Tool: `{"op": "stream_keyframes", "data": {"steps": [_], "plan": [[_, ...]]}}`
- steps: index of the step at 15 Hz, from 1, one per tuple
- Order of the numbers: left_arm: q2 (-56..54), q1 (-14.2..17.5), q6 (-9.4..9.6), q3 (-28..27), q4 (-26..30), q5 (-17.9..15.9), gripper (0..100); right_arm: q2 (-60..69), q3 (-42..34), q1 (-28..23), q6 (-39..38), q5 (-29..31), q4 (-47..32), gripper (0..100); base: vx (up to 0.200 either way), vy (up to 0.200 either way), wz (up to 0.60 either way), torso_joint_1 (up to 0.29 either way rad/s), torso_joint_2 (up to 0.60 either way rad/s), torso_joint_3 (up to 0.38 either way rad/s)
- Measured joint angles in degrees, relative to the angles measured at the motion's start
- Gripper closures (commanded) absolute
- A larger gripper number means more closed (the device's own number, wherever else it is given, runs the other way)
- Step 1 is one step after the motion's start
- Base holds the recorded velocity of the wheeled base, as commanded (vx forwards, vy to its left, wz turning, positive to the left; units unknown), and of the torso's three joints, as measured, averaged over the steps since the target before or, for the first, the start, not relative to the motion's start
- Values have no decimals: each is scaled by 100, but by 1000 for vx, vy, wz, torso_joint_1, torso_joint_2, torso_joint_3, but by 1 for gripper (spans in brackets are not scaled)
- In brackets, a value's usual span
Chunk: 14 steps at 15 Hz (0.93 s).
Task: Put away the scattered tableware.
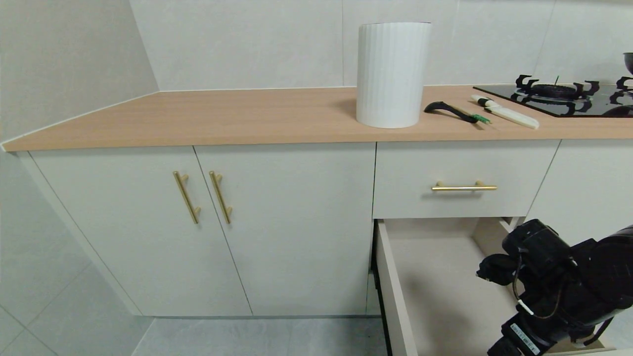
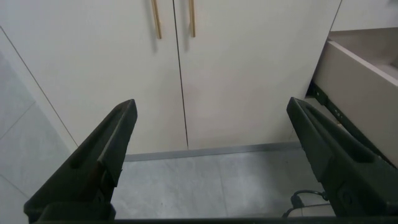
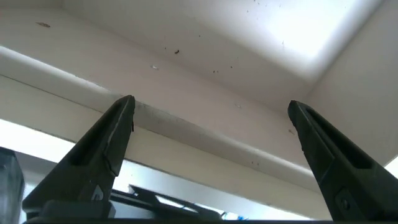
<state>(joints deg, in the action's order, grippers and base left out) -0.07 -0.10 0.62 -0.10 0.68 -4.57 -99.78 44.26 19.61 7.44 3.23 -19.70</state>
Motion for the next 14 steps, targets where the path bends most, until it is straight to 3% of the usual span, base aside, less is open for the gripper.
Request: {"op": "stream_keyframes", "data": {"steps": [2, 6, 14], "plan": [[0, 0, -2, 0, 0, 0, 0, -17, 243, -68, -468, -4, 194, 0, 0, 0, 0, 0, 0, 0], [0, 0, 0, 0, 0, 1, 0, -39, 512, -206, -1392, 11, 1954, 0, 0, 0, 0, 0, 0, 0], [0, 0, 0, 0, 0, 0, 0, -30, 38, -391, -1414, 424, 4067, 0, 0, 0, 0, 0, 0, 0]]}}
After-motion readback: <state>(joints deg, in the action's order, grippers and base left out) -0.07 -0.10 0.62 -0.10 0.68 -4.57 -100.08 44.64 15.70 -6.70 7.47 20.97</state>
